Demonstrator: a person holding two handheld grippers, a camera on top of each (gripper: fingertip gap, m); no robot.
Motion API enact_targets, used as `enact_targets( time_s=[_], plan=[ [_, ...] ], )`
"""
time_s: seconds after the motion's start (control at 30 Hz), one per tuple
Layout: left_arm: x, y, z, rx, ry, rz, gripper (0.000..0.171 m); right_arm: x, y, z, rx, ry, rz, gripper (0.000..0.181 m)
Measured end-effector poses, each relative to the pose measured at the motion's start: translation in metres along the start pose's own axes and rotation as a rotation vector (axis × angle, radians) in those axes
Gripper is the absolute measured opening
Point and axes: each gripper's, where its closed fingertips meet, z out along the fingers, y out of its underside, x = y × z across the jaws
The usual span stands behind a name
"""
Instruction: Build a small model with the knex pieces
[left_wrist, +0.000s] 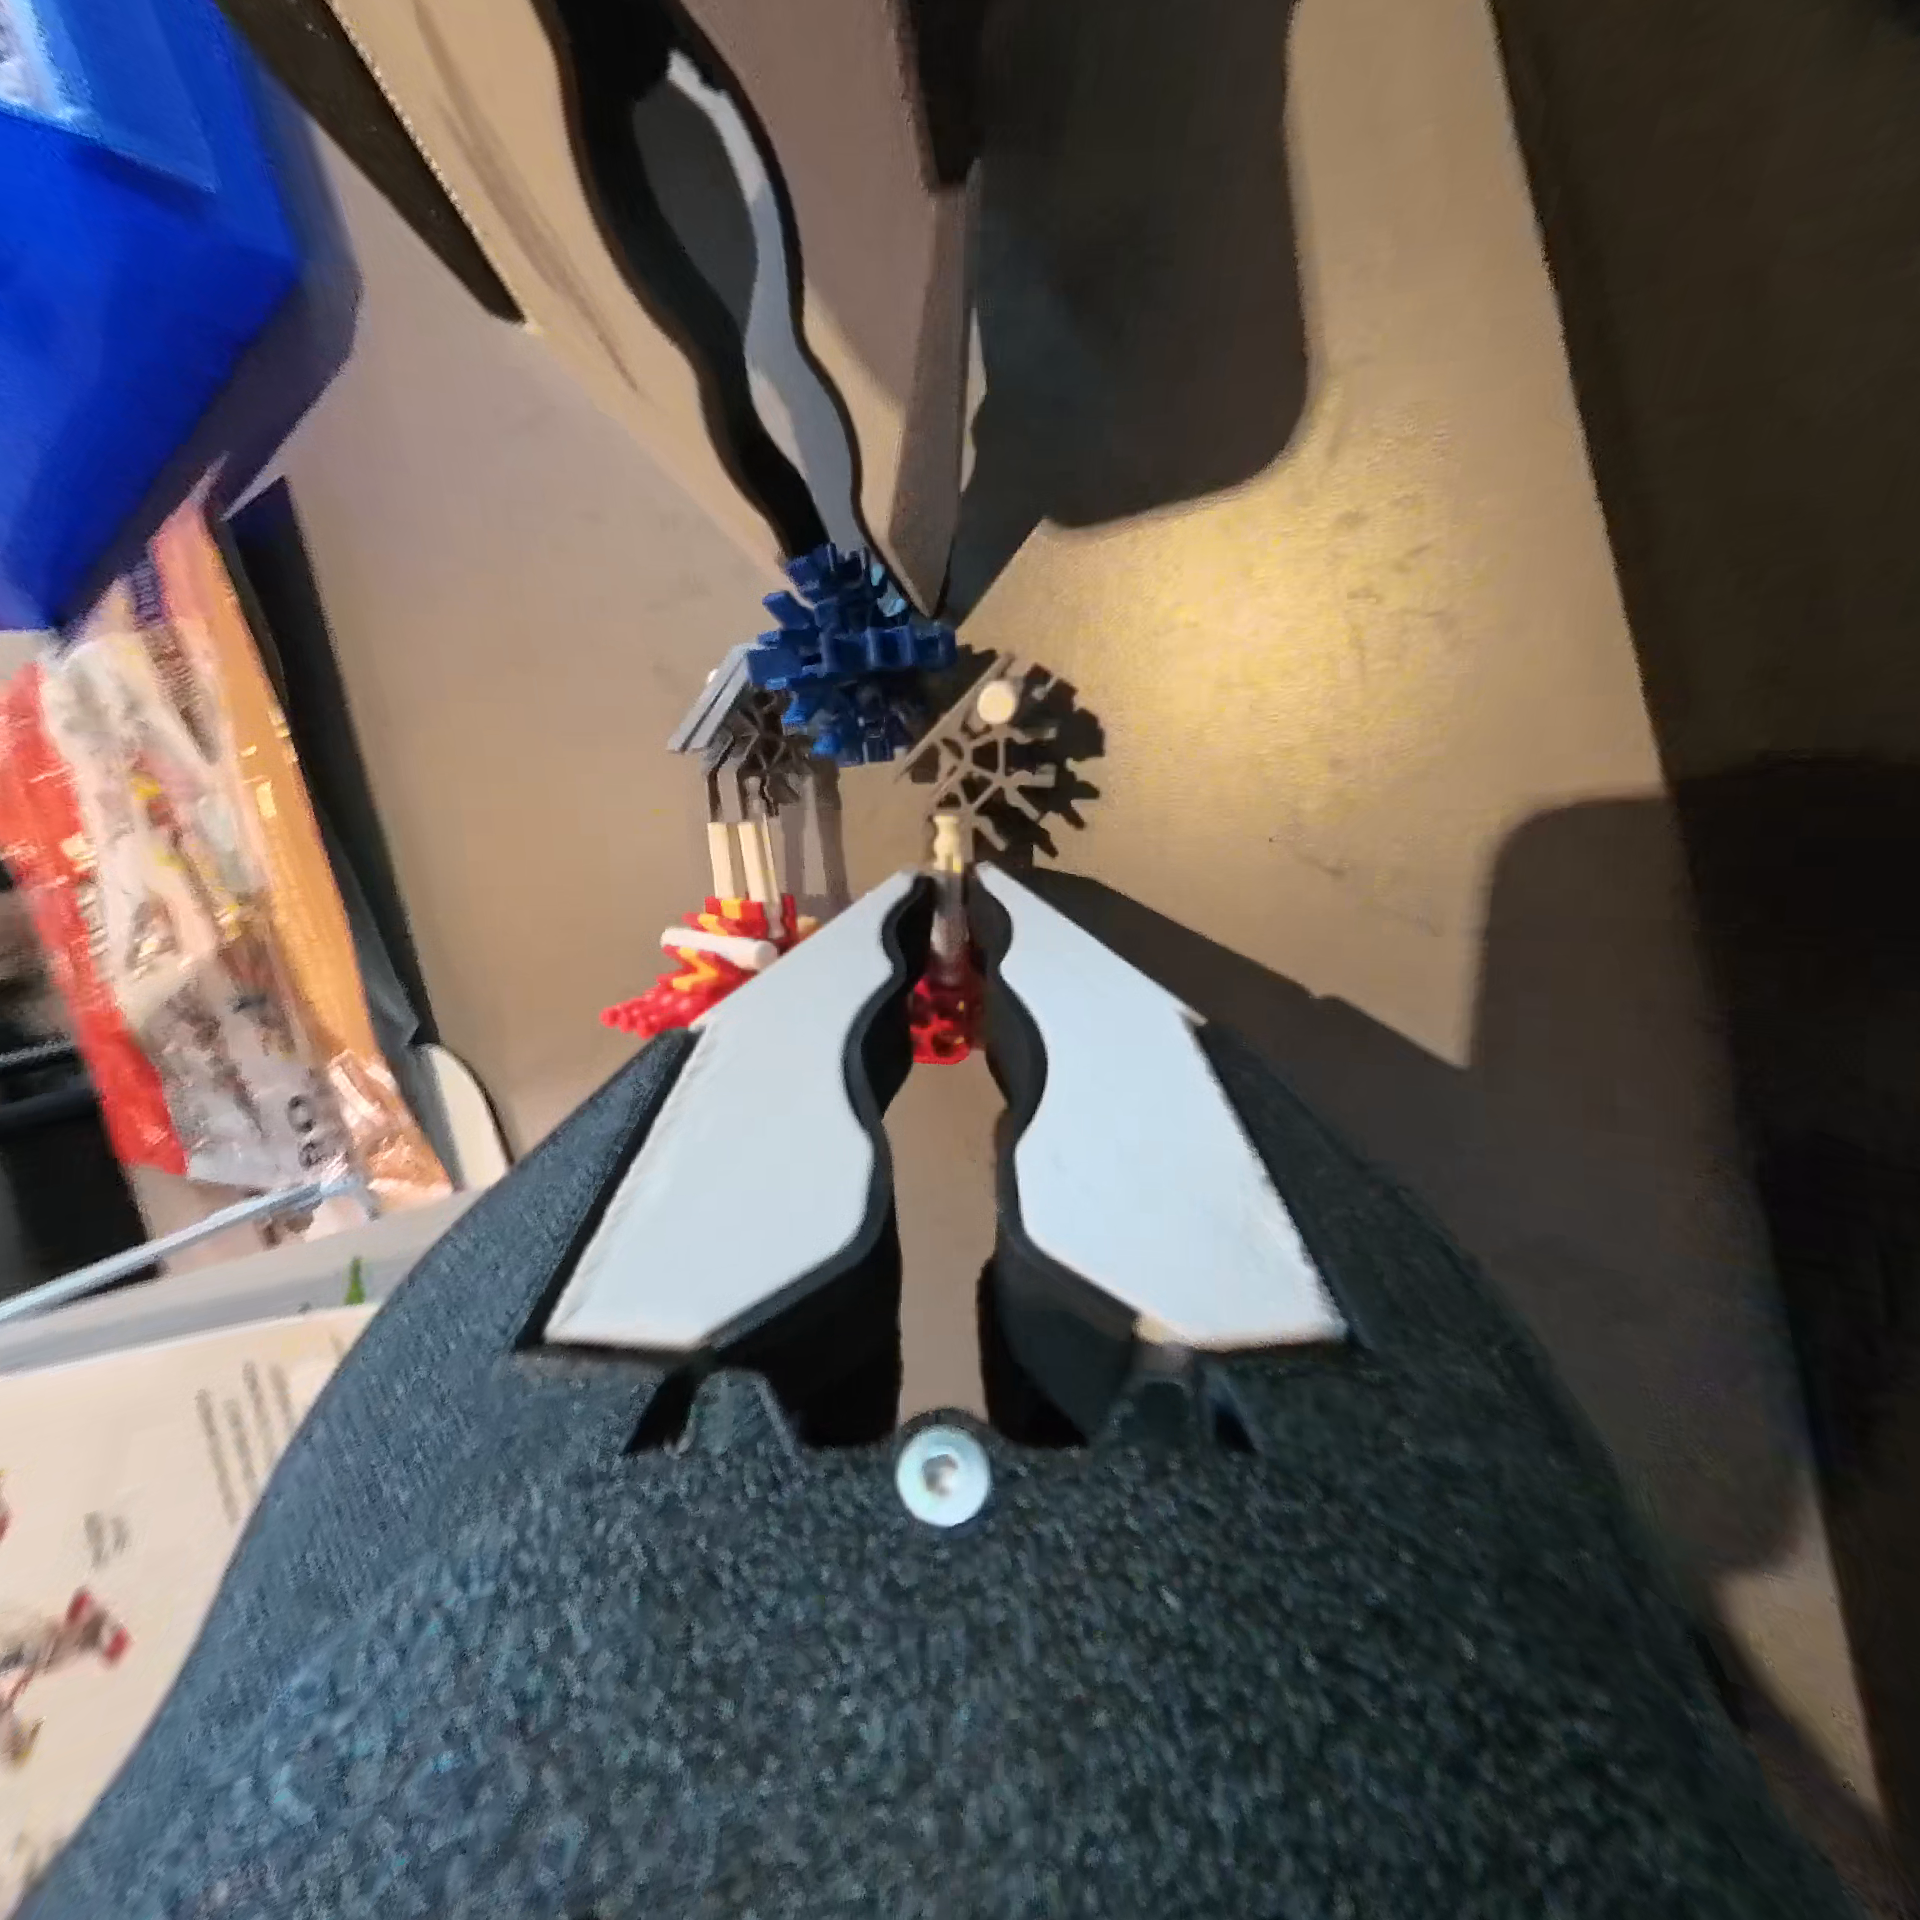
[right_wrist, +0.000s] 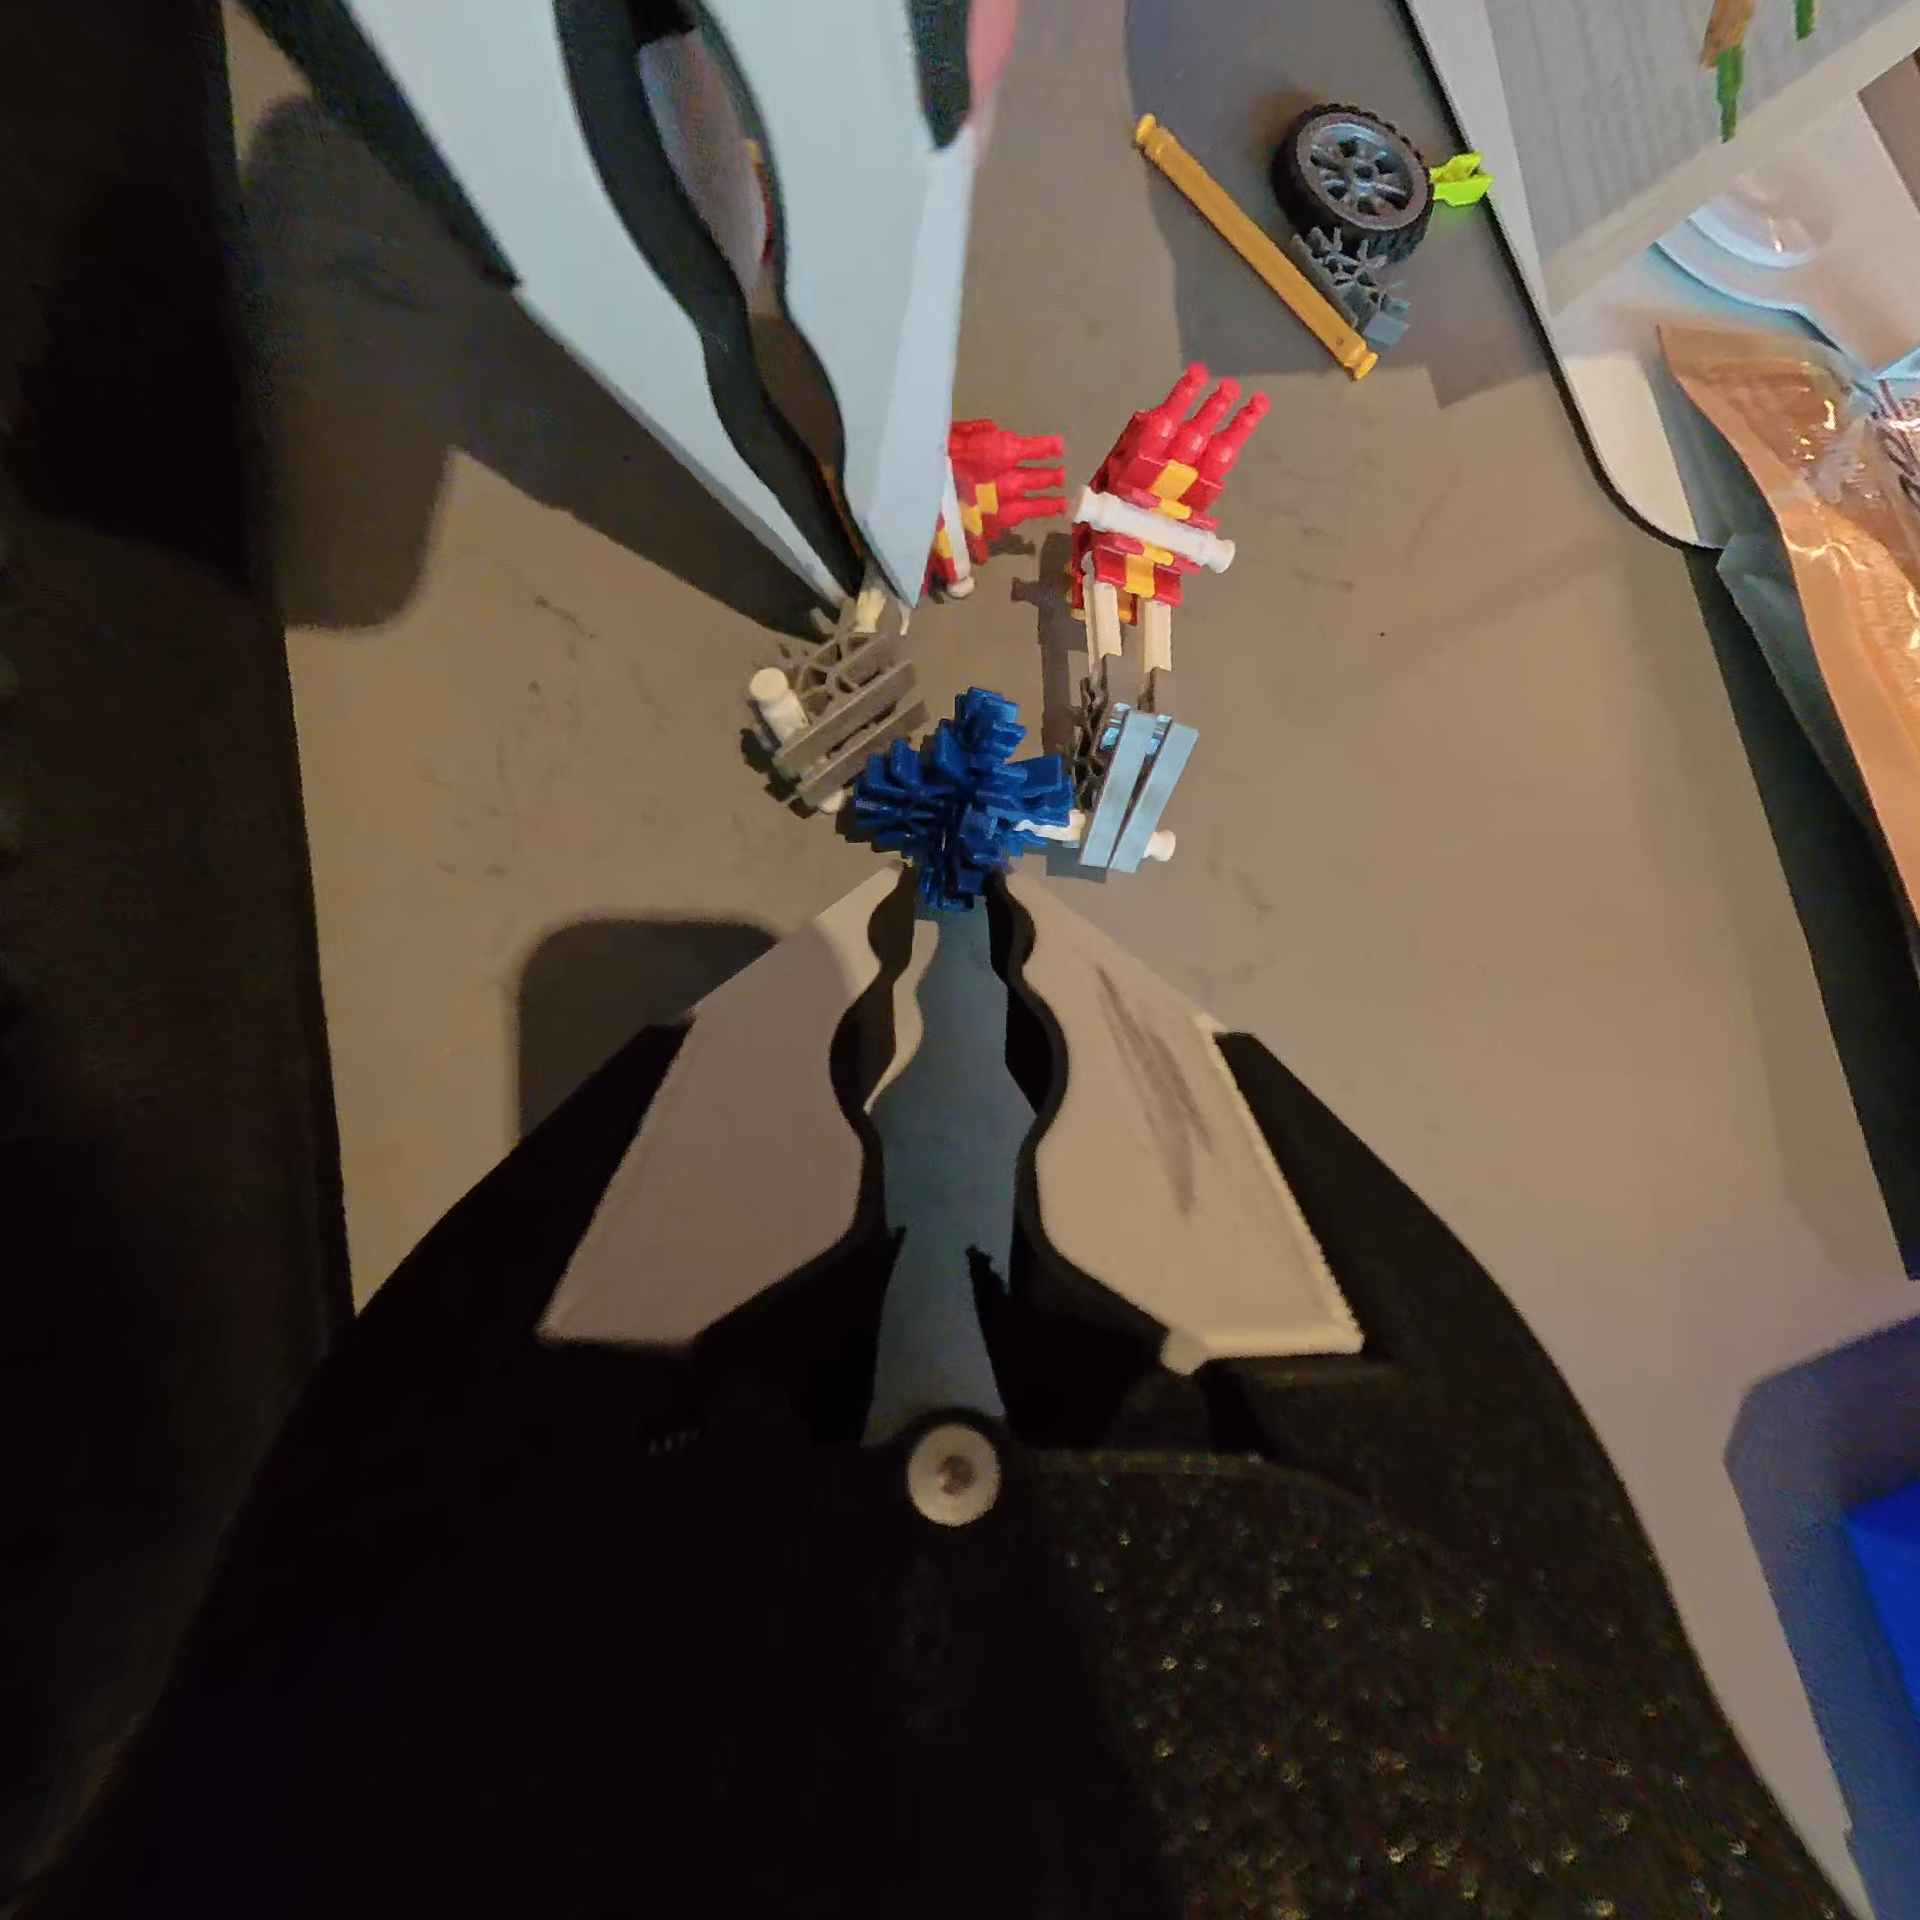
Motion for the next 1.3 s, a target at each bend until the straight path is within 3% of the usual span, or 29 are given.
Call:
enact_targets(
  time_s=[0.13, 0.33, 0.4, 0.53, 0.63, 0.67, 0.77, 0.87, 1.0, 1.07, 1.17, 1.3],
  plan=[
    [0.005, 0.001, -0.001, -0.021, -0.164, -0.008, 0.01, 0.0, 0.0, 0.0, 0.001, -0.002, 0.01, 0.013],
    [0.0, -0.013, -0.025, 0.077, -0.096, -0.063, 0.025, -0.003, -0.001, -0.001, 0.006, -0.013, 0.014, 0.013],
    [0.008, -0.011, -0.023, 0.062, 0.028, -0.074, 0.025, -0.003, -0.002, -0.002, 0.021, -0.015, 0.022, 0.013],
    [0.006, -0.004, -0.01, 0.014, 0.121, -0.052, 0.029, -0.003, -0.004, -0.005, 0.041, -0.019, 0.035, 0.013],
    [0.015, -0.003, 0.0, -0.012, 0.194, -0.053, 0.016, -0.003, -0.003, -0.005, 0.042, -0.02, 0.037, 0.013],
    [0.014, 0.0, 0.003, -0.032, 0.161, -0.031, 0.006, -0.002, -0.003, -0.005, 0.043, -0.019, 0.039, 0.013],
    [0.01, 0.001, 0.006, -0.047, 0.052, -0.045, 0.005, -0.002, -0.003, -0.004, 0.041, -0.018, 0.043, 0.013],
    [-0.015, 0.007, 0.002, -0.101, -0.255, -0.022, 0.005, -0.001, -0.002, -0.003, 0.028, -0.013, 0.042, 0.013],
    [-0.002, 0.01, 0.005, -0.124, -0.384, 0.043, 0.007, -0.001, -0.001, -0.002, 0.021, -0.01, 0.04, 0.013],
    [0.003, 0.01, 0.001, -0.122, -0.357, 0.031, 0.01, -0.002, -0.002, -0.002, 0.023, -0.013, 0.041, 0.013],
    [0.006, 0.003, -0.009, -0.08, -0.33, 0.037, 0.034, -0.002, -0.002, -0.003, 0.032, -0.016, 0.046, 0.013],
    [0.023, 0.0, -0.014, -0.049, -0.253, 0.09, 0.028, -0.002, -0.003, -0.004, 0.035, -0.015, 0.046, 0.013]
  ],
)
